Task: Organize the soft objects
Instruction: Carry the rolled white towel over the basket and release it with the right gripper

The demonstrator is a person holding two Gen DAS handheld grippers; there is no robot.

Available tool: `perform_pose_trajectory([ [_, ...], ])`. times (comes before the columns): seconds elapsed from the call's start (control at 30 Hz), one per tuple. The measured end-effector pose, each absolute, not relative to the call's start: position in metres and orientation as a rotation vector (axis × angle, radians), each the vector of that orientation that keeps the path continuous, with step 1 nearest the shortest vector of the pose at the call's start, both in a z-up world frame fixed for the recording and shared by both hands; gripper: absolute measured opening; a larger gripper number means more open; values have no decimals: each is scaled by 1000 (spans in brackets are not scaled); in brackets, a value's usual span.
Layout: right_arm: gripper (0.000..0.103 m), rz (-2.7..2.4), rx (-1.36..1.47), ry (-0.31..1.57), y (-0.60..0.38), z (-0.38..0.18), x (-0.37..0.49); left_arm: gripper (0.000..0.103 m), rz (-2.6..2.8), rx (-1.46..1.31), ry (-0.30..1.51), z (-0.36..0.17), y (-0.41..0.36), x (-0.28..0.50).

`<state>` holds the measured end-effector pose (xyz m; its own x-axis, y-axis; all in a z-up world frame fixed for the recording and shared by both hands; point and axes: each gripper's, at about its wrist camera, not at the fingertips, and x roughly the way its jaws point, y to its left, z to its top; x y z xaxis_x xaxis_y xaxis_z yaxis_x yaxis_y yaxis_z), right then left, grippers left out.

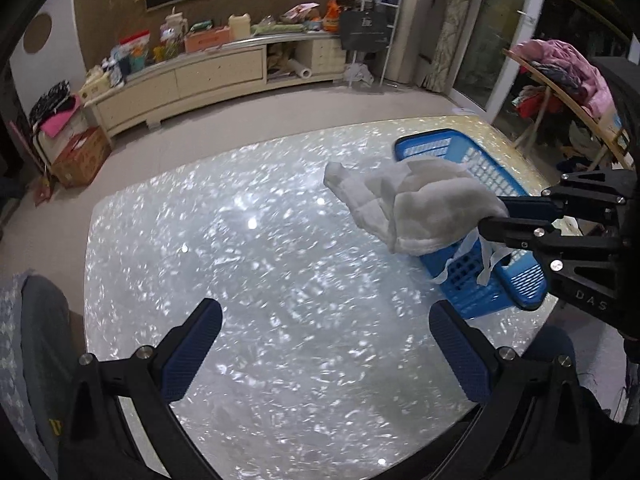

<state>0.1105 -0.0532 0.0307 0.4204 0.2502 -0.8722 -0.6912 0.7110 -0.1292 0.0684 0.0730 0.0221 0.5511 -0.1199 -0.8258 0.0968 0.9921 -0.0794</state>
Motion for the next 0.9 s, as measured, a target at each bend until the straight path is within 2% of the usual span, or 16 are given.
perform_pose_trajectory([
  [0.47, 15, 554, -467, 894, -121, 54, 113, 103, -219, 22, 963, 48, -6, 92],
  [0.9, 15, 444, -448, 963, -154, 18, 146, 103, -272, 58, 1037, 3, -46, 131],
])
